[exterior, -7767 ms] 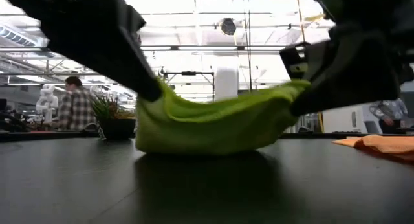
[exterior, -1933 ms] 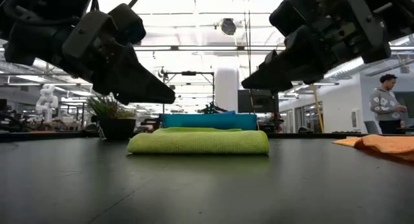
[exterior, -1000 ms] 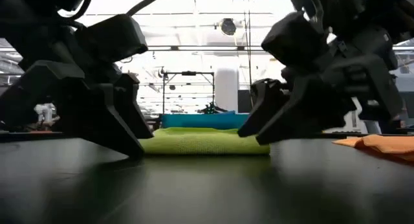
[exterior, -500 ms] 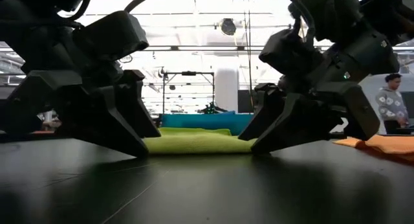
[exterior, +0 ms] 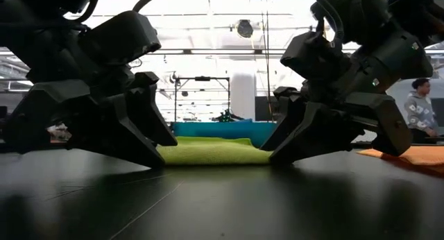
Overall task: Fold microfiber towels
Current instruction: Put the folded green microfiber cloth into the blue bin
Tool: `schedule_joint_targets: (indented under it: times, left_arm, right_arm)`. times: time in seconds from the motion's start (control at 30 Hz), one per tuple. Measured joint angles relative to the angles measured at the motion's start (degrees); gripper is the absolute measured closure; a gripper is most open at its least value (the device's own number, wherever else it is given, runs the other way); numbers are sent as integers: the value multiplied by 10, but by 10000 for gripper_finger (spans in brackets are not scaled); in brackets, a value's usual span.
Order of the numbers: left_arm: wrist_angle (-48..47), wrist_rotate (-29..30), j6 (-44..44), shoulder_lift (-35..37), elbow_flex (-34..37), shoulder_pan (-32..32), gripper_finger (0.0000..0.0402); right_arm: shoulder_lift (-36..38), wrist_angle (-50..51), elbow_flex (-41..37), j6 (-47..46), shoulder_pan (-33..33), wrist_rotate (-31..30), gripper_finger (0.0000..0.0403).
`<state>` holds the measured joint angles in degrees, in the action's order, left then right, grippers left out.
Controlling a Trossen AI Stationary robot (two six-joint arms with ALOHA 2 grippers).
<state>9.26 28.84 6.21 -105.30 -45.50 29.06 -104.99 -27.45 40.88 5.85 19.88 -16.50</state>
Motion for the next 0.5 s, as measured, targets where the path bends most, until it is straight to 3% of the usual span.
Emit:
schedule_joint_targets:
  times: [0.27, 0.5]
  left_arm:
    - [-2, 1, -30, 0, -9, 5, 165]
    - [-8, 26, -31, 0, -11, 15, 165]
  right_arm:
    - [0, -10, -1, -43, -1, 0, 386]
    - [14, -17, -1, -105, -10, 12, 394]
